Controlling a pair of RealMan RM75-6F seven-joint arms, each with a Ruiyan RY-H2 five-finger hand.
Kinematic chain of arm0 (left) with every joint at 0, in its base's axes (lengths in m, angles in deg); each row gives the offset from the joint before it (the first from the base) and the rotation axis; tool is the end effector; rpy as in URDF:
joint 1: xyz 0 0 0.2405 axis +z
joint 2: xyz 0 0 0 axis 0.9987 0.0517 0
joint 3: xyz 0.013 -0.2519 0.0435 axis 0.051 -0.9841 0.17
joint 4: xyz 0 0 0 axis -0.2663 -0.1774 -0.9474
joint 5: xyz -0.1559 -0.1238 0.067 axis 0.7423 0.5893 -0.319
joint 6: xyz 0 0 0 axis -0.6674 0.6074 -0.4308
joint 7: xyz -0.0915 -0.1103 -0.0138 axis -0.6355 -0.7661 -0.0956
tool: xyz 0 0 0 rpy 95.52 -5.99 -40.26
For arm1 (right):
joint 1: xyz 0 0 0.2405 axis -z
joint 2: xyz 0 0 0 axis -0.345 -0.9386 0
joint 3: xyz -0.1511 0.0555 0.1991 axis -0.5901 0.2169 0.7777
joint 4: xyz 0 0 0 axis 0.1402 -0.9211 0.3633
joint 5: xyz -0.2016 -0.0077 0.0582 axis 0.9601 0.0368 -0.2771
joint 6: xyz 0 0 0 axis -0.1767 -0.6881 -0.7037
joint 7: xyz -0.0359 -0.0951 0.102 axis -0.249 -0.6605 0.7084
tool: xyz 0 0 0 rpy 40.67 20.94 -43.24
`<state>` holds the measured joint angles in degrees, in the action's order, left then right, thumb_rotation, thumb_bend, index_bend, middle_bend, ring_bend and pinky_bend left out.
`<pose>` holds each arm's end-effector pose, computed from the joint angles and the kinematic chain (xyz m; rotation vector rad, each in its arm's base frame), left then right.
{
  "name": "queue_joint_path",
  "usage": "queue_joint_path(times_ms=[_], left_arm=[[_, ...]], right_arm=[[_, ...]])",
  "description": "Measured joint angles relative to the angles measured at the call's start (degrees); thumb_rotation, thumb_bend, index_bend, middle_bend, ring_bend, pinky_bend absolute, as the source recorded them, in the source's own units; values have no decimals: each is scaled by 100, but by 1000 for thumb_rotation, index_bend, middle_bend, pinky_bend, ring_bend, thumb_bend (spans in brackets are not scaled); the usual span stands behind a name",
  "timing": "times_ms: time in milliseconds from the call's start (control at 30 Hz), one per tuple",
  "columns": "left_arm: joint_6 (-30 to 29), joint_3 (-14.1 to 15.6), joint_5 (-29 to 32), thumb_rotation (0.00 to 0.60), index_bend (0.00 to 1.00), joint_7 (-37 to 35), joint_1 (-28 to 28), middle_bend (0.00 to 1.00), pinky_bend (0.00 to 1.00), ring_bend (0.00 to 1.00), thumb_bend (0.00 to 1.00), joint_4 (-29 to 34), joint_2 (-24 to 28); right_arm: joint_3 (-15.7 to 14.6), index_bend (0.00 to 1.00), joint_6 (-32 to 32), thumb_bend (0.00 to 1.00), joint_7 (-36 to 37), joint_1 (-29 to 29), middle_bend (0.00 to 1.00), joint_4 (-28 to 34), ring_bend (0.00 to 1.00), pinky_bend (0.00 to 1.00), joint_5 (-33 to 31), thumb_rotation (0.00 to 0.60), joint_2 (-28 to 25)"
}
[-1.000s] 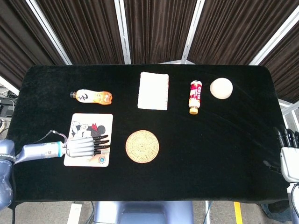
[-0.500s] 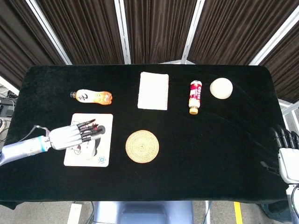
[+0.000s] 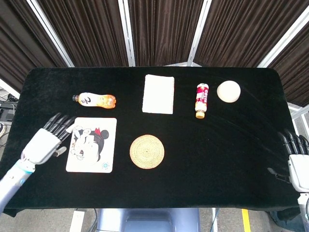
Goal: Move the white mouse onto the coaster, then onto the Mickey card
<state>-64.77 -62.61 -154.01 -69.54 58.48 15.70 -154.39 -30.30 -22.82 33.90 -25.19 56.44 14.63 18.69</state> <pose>-0.2770 0.2672 0.1176 -1.8428 -0.3970 -1.0063 -0.3067 -0.1890 0.1976 1.3547 -0.8267 0.8743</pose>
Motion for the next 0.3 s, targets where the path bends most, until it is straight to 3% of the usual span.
queue_joint_path(times_ms=[133,233,300], left_arm=[[-95,-87,722,600,0,669,637,0,0,0,14,1817,322],[-263,-219,1245,600,0,1198,1183,0,0,0,13,2810,460],[-387,-358,1530,600,0,1458,1496,0,0,0,14,3154,493]], right_arm=[[-27,0,-91,0,168,36,0,-19,0,0,166,600,-95],[-37,0,-162,0,219,61,0,-21,0,0,245,600,-125],[-43,0,-191,0,247,74,0,-27,0,0,283,600,-135]])
